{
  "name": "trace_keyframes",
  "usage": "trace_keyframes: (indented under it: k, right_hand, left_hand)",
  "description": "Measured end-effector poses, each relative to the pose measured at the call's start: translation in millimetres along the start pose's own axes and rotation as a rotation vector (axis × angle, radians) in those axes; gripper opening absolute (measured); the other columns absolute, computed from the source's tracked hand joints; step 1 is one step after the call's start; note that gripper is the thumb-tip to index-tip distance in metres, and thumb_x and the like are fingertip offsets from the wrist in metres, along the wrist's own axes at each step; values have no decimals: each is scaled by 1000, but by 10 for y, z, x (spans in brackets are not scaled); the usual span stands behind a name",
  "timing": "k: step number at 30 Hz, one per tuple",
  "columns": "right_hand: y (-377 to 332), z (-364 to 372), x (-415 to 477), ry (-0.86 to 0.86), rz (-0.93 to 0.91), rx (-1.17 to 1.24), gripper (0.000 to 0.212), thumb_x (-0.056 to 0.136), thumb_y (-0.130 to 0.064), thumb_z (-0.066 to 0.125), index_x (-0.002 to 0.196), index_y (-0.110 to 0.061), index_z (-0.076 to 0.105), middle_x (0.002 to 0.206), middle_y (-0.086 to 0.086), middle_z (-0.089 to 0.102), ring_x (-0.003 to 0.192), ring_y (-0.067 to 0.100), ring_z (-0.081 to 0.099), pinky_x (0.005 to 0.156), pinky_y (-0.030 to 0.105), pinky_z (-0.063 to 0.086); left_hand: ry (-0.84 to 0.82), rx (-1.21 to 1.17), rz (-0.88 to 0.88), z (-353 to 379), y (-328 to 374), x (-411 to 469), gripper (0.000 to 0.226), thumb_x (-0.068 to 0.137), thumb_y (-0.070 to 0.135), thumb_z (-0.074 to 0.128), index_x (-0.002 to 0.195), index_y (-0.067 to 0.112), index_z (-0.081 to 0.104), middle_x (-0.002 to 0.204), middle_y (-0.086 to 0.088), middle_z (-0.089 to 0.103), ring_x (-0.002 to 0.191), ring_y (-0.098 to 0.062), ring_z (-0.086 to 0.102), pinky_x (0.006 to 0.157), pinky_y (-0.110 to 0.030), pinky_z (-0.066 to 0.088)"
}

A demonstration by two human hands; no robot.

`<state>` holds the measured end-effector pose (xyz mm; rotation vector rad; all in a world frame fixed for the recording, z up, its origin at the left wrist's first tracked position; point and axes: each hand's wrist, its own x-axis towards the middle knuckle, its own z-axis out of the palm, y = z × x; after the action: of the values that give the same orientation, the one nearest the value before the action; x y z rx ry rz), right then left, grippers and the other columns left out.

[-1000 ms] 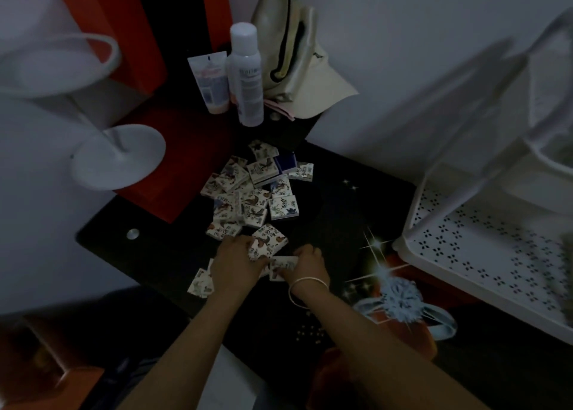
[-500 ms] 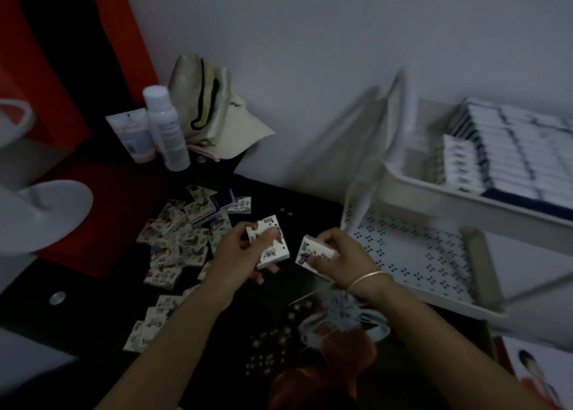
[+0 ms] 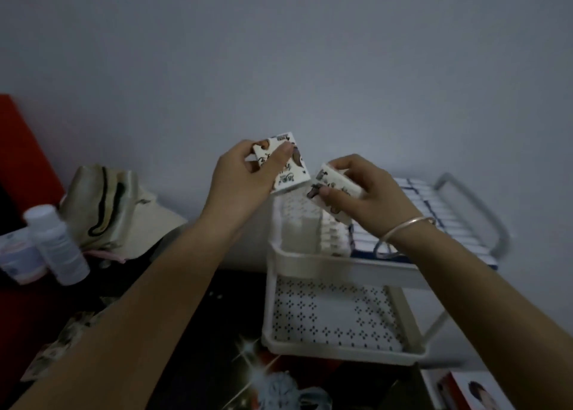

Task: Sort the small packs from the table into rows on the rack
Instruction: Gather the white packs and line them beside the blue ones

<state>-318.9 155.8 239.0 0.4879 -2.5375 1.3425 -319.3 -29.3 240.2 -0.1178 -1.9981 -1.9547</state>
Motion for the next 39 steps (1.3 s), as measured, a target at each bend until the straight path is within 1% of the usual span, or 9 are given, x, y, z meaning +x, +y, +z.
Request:
trace_keyframes:
  k: [5, 8, 11, 15, 19, 23, 27, 33, 39]
  right_hand:
    - [319, -397, 445, 131, 165, 24, 35, 73, -39, 77, 101, -21, 64, 76, -3, 73, 64, 10, 69, 61, 29, 54]
    - [521, -473, 644, 117, 257, 112, 43, 74, -28, 79, 109, -15, 56, 85, 8, 72, 60, 13, 66, 48, 24, 52]
    - [688, -413, 786, 111, 287, 202, 50, 76, -20, 78, 118, -24, 52, 96, 19, 67, 68, 29, 68, 48, 30, 56]
    - [997, -336, 1022, 94, 327, 183, 38, 75, -20, 79, 109, -29, 63, 109, 20, 60, 67, 33, 70, 52, 34, 58]
    - [1171, -317, 1194, -15, 433, 263, 56, 83, 1, 67, 133, -19, 53, 105, 19, 63, 69, 27, 66, 58, 35, 60]
    - [1270, -353, 1286, 7, 405, 173, 65, 81, 9, 62, 136, -24, 48, 104, 16, 64, 77, 30, 67, 75, 44, 59]
    - [1310, -347, 1267, 104, 342, -53, 43, 74, -15, 76, 109, -19, 51, 92, 6, 65, 65, 16, 60, 54, 23, 47]
    - [1260, -355, 1266, 111, 133, -230, 34, 77, -15, 68, 109, -28, 65, 89, -3, 63, 69, 7, 57, 66, 20, 45]
    - [1235, -182, 1277, -37, 16, -407, 31, 78, -17, 71, 106, -19, 56, 97, -2, 66, 86, 16, 62, 80, 31, 52]
  left_hand:
    - [-72, -117, -147, 470, 115, 459, 46, 82, 35, 73, 115, 8, 58, 66, -4, 62, 39, -6, 51, 42, -18, 46]
    - [-133, -206, -227, 690, 68, 668, 45, 82, 30, 73, 114, 1, 59, 69, -6, 63, 39, -9, 53, 44, -19, 48]
    - [-156, -245, -306, 794, -33, 812, 38, 83, 27, 73, 109, 1, 63, 62, -3, 64, 41, -9, 54, 44, -18, 49]
    - [-170, -294, -405, 953, -200, 961, 30, 84, 23, 71, 104, 1, 65, 63, -4, 65, 42, -8, 56, 45, -17, 50]
    - [-151, -442, -509, 1095, -358, 1056, 21, 87, 13, 68, 103, 0, 62, 83, -15, 69, 57, -18, 68, 55, -25, 58]
    - [-92, -561, -594, 1234, -641, 1034, 18, 85, 2, 68, 102, 3, 63, 98, -20, 71, 84, -30, 72, 79, -41, 60]
    - [50, -8, -371, 1324, -973, 1008, 21, 75, 19, 78, 92, 26, 66, 98, -3, 72, 85, -18, 69, 75, -32, 58]
    - [-107, 576, -103, 1297, -1060, 883, 27, 74, 22, 74, 92, 26, 54, 88, 9, 64, 86, -18, 66, 78, -37, 55]
    - [-276, 626, -230, 1195, -1142, 789, 22, 77, 13, 62, 93, 28, 63, 98, 0, 69, 91, -21, 64, 78, -31, 53]
